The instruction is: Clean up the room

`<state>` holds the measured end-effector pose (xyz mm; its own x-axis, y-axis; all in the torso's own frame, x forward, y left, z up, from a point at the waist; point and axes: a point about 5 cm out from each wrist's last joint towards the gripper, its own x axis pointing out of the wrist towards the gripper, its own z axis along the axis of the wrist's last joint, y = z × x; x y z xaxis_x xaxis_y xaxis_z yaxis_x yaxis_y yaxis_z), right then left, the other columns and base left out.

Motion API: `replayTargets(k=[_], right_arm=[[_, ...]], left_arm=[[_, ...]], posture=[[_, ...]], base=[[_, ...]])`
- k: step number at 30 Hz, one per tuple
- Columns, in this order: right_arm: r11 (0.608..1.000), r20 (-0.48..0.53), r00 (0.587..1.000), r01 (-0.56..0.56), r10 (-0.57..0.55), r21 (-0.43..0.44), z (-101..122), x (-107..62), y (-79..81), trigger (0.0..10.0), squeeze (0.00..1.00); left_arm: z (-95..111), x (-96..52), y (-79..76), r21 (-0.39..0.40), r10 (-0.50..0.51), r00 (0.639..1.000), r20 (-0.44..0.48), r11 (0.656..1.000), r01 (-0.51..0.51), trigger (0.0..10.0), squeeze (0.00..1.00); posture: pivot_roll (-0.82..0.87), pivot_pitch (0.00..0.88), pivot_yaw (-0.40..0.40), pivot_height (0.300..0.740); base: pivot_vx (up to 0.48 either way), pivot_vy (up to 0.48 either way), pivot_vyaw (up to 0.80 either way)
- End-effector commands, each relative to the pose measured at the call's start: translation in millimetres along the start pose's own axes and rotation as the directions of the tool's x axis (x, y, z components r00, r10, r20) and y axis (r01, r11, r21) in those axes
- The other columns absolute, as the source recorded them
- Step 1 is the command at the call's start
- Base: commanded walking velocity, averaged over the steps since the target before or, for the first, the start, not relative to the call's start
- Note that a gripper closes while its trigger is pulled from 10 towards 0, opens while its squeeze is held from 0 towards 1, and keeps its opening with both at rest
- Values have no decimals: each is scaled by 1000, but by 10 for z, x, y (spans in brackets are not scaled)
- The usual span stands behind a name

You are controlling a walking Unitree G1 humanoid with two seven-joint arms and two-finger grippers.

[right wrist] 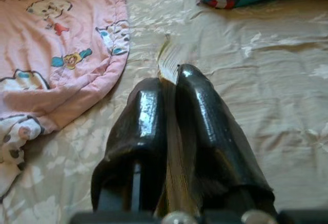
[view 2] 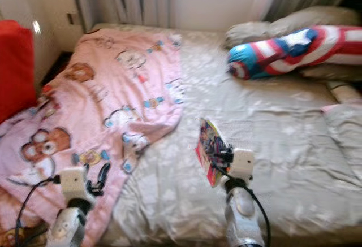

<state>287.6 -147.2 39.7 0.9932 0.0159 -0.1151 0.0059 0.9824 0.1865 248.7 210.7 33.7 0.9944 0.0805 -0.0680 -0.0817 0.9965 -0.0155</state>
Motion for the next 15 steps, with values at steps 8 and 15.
replayTargets(k=[8, 15], right_arm=[[1000, 42, 999, 17, -17, -11, 79, 4, -58, 10000, 0], [1000, 40, 999, 17, -17, -10, 70, 2, -60, 10000, 0]], left_arm=[[-34, -22, -39, -9, -15, 1000, -10, 1000, 15, 10000, 0], [-37, -22, -39, -8, -18, 1000, -12, 1000, 18, 10000, 0]], posture=[[74, 138, -54, 740], [76, 139, -53, 740]], base=[[0, -263, 0], [0, -262, 0]])
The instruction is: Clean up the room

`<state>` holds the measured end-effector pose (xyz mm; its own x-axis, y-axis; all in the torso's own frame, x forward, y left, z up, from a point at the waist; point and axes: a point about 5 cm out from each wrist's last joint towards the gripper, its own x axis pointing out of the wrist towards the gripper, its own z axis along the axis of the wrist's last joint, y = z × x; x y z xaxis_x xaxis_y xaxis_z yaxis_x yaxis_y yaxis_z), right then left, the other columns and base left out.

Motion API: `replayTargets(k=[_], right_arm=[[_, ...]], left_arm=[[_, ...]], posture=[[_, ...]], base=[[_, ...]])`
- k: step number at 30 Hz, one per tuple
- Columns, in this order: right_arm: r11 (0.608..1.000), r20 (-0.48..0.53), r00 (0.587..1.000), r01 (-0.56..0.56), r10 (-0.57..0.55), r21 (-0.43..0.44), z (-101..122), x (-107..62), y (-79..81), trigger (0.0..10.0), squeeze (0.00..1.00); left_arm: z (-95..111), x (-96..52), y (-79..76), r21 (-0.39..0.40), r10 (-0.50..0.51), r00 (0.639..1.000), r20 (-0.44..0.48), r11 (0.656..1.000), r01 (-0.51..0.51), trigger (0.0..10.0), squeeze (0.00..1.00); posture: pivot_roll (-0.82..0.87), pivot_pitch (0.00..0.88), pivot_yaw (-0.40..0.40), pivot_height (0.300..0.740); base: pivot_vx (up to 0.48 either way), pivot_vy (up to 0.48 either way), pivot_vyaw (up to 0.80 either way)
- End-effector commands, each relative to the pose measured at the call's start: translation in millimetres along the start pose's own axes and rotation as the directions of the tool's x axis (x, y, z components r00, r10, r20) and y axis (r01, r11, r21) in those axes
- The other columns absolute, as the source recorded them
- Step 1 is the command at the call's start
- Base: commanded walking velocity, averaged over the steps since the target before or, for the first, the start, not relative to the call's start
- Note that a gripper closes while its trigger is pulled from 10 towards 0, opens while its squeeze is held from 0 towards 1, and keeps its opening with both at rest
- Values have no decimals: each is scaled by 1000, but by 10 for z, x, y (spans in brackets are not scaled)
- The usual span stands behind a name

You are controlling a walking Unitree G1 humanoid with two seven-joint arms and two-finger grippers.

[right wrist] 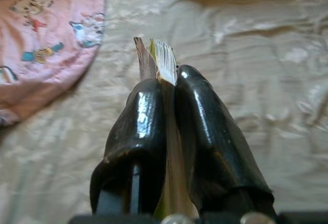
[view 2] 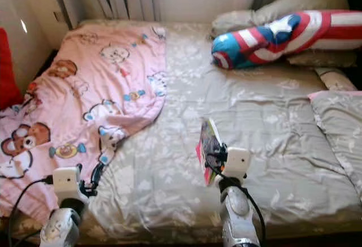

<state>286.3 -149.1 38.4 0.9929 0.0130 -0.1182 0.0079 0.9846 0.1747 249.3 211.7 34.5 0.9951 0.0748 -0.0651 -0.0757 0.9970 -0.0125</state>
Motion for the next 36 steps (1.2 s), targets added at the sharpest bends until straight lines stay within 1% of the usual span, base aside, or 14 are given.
replayTargets(k=[1, 33, 36], right_arm=[[1000, 42, 999, 14, -14, 1, 80, 14, -40, 10000, 0], [1000, 36, 999, 12, -12, -8, 63, 11, -36, 10000, 0], [1000, 35, 999, 12, -12, -8, 64, 14, -35, 10000, 0]], left_arm=[[-46, -27, -50, -12, -12, 1000, -15, 1000, 12, 10000, 0], [-49, -32, -46, -11, -17, 1000, -16, 1000, 17, 10000, 0], [-54, -30, -46, -6, -17, 1000, -22, 1000, 17, 10000, 0]], posture=[[76, 139, -53, 740], [74, 141, -50, 740], [74, 142, -50, 740]], base=[[0, -262, 0], [0, -263, 0], [0, 0, 0]])
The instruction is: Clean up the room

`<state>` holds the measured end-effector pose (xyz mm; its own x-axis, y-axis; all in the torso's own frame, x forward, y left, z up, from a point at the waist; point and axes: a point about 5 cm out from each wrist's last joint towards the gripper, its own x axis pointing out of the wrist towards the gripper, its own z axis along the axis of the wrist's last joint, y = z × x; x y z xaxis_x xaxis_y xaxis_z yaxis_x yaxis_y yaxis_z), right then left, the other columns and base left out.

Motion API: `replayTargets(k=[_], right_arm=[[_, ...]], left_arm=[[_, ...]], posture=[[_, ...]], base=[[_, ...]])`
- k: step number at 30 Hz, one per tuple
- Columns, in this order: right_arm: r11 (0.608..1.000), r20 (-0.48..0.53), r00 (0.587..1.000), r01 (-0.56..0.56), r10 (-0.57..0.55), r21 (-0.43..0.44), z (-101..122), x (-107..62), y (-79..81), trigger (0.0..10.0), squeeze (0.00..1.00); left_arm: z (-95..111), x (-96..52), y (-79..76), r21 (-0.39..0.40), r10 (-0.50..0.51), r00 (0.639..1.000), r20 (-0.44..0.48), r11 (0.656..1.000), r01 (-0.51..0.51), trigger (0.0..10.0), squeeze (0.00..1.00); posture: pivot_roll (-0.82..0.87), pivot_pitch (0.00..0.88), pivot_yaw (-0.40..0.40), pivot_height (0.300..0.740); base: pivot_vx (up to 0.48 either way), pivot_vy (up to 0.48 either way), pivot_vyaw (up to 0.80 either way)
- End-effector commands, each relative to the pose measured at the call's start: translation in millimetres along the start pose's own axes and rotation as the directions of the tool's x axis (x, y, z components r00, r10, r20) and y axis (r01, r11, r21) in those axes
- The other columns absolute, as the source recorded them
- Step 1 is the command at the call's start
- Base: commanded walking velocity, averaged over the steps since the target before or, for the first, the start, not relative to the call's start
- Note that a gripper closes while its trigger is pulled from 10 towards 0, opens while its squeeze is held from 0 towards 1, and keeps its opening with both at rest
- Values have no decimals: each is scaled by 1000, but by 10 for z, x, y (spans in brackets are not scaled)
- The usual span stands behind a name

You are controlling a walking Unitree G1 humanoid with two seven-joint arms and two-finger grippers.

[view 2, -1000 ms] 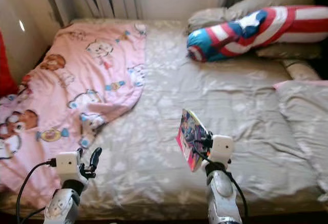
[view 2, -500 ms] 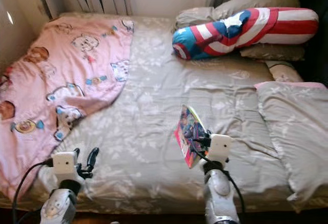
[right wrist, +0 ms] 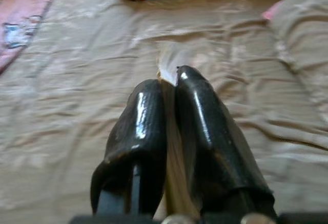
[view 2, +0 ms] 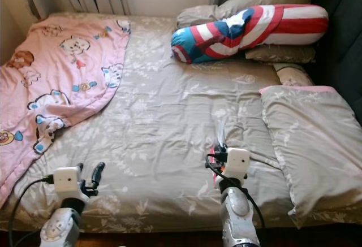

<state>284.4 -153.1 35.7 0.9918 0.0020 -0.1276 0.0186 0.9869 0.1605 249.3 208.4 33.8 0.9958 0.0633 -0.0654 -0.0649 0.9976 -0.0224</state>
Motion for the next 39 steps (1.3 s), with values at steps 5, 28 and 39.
replayTargets(k=[5, 28, 39], right_arm=[[1000, 43, 999, -1, 0, 5, 84, 29, 10, 10000, 0], [1000, 42, 999, -4, 4, 4, 88, 32, 21, 10000, 0], [1000, 39, 999, -4, 4, 6, 81, 28, 23, 10000, 0]], left_arm=[[-74, -32, -40, 3, -27, 999, -38, 1000, 27, 10000, 0], [-66, -45, -36, 9, -28, 999, -29, 1000, 28, 10000, 0], [-66, -50, -37, -3, -35, 999, -31, 999, 35, 10000, 0]], posture=[[74, 141, -50, 740], [76, 143, -53, 740], [77, 144, -52, 740]], base=[[0, 0, 0], [0, -141, 0], [0, 0, 0]])
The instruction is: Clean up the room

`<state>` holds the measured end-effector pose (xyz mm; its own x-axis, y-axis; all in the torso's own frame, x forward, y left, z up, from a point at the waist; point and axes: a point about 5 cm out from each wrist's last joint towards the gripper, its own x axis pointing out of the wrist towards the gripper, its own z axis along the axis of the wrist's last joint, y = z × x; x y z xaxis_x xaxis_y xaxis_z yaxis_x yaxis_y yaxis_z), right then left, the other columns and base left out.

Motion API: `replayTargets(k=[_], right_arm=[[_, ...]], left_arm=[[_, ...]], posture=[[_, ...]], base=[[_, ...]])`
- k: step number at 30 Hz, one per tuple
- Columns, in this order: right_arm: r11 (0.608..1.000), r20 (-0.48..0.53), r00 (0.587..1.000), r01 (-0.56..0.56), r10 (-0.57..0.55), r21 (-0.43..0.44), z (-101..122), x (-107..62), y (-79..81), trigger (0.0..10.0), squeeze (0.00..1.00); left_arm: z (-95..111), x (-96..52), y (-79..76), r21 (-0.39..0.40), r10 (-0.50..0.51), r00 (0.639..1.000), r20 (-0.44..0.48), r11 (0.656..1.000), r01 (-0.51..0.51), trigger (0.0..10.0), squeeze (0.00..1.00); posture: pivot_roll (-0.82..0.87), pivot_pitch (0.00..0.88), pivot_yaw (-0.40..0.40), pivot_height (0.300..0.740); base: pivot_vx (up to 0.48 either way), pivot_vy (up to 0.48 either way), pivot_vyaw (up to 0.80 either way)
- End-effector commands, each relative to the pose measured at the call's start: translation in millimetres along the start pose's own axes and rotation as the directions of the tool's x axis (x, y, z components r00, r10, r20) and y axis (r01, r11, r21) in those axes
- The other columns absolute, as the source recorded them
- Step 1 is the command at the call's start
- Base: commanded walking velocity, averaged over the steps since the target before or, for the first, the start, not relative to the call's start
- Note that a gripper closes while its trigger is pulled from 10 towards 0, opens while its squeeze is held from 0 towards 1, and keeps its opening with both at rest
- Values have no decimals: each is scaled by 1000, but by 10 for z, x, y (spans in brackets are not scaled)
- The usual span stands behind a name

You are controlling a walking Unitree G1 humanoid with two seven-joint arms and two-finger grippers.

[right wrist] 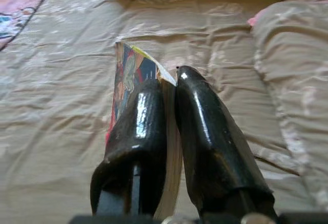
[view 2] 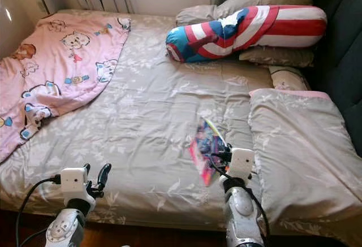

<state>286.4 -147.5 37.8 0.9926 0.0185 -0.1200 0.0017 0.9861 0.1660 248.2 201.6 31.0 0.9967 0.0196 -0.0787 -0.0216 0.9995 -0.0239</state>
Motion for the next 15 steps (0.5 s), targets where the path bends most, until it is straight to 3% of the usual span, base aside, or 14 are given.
replayTargets(k=[1, 9, 15], right_arm=[[1000, 34, 999, 14, -14, 3, 67, 10, -36, 10000, 0], [1000, 23, 1000, 21, -21, 6, 58, 15, -43, 10000, 0], [1000, 15, 1000, 18, -18, -1, 52, 21, -41, 10000, 0]], left_arm=[[-35, -36, 28, -5, 7, 1000, -16, 1000, -7, 10000, 0], [-32, -34, 23, -7, 2, 1000, -14, 1000, -2, 10000, 0], [-31, -36, 24, -7, 2, 1000, -13, 1000, -2, 10000, 0]], posture=[[76, 144, -53, 740], [78, 144, -53, 740], [78, 144, -54, 740]], base=[[0, 0, 0], [0, 0, 0], [0, 0, -773]])
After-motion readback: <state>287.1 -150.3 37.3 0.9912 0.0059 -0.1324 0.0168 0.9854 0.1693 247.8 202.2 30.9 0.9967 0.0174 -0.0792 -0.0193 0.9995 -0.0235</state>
